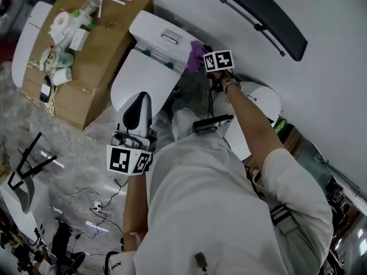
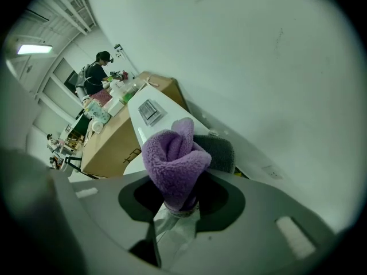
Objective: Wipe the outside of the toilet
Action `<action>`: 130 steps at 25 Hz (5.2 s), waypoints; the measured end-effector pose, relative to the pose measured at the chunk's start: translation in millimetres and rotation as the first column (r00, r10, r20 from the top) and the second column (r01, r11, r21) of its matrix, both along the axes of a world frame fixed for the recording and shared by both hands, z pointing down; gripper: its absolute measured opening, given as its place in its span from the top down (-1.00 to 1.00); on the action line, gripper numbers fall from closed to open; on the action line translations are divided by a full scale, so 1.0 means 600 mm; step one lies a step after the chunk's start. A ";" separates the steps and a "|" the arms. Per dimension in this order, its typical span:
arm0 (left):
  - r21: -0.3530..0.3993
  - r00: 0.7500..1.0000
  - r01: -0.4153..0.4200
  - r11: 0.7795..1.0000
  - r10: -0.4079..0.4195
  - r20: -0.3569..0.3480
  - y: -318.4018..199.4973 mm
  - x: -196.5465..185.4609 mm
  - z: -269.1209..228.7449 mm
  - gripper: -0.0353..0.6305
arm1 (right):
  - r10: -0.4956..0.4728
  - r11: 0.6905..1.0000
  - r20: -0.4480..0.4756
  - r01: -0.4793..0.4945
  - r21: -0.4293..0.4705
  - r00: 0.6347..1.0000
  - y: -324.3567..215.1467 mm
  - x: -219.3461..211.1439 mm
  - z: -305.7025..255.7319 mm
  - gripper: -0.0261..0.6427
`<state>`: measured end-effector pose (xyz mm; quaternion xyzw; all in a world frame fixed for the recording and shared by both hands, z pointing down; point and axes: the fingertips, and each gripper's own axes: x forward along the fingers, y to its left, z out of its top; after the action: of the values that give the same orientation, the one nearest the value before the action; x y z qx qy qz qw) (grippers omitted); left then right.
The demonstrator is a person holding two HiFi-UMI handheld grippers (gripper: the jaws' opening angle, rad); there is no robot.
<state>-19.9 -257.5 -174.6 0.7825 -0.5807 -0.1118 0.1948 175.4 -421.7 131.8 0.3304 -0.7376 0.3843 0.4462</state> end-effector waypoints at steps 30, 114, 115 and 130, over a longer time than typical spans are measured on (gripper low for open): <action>-0.032 0.949 0.312 0.949 -0.311 0.045 -0.012 0.027 -0.001 0.88 | -0.329 0.926 -0.030 0.329 0.184 0.944 -0.157 -0.128 -0.019 0.51; -0.004 0.926 -0.378 0.926 0.378 0.006 -0.095 -0.274 0.453 0.88 | 0.378 0.839 0.157 -0.409 0.359 0.912 -0.012 -0.376 0.098 0.50; -0.002 0.927 -0.375 0.927 0.375 0.003 -0.096 -0.281 0.453 0.88 | 0.367 0.844 0.159 -0.400 0.357 0.916 -0.018 -0.393 0.099 0.50; 0.005 0.967 -0.256 0.967 0.256 -0.004 -0.077 -0.369 0.456 0.88 | 0.207 0.895 0.161 -0.254 0.368 0.965 -0.075 -0.553 0.109 0.50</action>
<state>-241.4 -303.5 99.1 0.8510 -0.4742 -0.0889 0.2074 -156.6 -466.9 197.3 0.4735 -0.7793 0.3007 0.2793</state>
